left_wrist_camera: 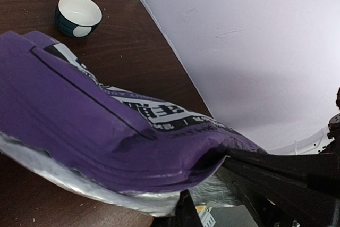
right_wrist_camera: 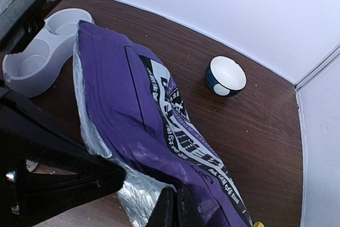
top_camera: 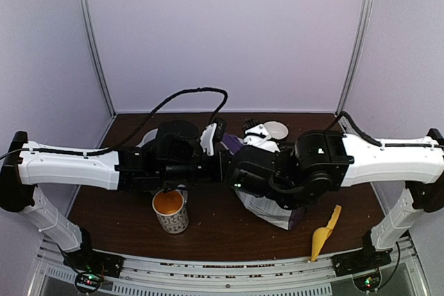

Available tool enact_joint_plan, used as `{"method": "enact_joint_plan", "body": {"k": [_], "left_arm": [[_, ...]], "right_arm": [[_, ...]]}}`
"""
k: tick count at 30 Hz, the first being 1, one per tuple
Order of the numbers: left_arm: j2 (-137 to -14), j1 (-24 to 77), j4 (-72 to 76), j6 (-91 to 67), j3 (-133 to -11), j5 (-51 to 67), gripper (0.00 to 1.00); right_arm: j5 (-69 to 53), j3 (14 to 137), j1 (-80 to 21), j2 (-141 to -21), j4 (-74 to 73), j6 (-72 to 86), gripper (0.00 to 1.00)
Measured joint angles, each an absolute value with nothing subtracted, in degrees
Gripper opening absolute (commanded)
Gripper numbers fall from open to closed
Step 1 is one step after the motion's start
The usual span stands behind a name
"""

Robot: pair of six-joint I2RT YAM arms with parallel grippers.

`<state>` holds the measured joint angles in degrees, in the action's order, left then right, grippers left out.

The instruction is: Serve the pet food

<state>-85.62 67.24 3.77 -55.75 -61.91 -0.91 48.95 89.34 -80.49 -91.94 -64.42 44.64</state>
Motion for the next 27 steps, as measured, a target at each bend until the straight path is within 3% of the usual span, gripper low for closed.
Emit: {"method": "enact_joint_plan", "body": {"k": [15, 27], "left_arm": [[-85.0, 67.7, 1.5, -55.3, -60.9, -0.4, 0.0], [-80.0, 67.4, -2.3, -52.7, -60.4, 1.5, 0.0]], "right_arm": [[43.7, 78.8, -75.6, -79.7, -49.3, 41.8, 0.0], [38.6, 78.2, -74.8, -76.5, -46.0, 39.5, 0.0]]}}
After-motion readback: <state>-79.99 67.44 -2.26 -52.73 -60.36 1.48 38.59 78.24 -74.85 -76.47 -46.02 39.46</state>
